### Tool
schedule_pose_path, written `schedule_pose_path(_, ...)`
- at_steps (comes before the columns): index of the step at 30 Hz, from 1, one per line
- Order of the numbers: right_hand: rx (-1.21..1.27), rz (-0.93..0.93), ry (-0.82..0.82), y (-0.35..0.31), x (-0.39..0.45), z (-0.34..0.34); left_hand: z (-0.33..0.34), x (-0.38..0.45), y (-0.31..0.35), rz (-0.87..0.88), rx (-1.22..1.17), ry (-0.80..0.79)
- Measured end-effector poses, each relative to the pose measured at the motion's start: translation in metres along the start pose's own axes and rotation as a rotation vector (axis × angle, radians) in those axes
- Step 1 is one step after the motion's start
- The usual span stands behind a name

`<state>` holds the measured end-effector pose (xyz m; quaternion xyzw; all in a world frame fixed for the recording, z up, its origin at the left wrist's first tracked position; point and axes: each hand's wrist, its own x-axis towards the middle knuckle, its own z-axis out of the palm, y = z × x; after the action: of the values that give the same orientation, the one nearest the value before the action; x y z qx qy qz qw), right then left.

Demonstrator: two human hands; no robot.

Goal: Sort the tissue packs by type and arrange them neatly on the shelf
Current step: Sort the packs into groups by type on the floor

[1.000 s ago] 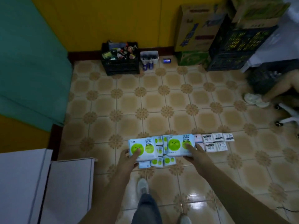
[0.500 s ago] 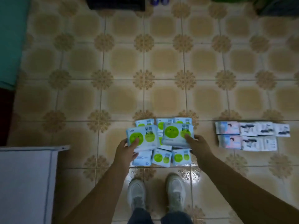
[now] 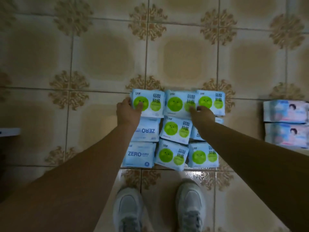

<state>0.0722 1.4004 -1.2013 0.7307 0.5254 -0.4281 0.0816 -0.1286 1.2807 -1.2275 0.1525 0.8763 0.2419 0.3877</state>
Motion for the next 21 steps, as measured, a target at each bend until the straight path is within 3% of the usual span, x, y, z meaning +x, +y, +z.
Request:
schedule_pose_path(5,-0.231,0.057,-0.034,-0.022,-0.023,-0.025,-0.029,-0.045,0.035,-0.058,0.245,0.014)
schedule_pose_path(9,-0.459,-0.129,-0.062,-0.066,-0.085,-0.079,-0.080,-0.100,0.077,-0.025,0.405,-0.044)
schedule_pose_path(12,-0.541,-0.284,0.000,-0.140,-0.155,-0.143,-0.144,-0.153,0.132,0.083,0.499,-0.073)
schedule_pose_path(17,-0.522,-0.585,0.081,-0.315,-0.326,-0.281,-0.302,-0.264,0.273,0.106,0.364,0.027)
schedule_pose_path(21,-0.295,-0.791,0.081,-0.420,-0.501,-0.382,-0.444,-0.376,0.380,0.179,0.117,0.175)
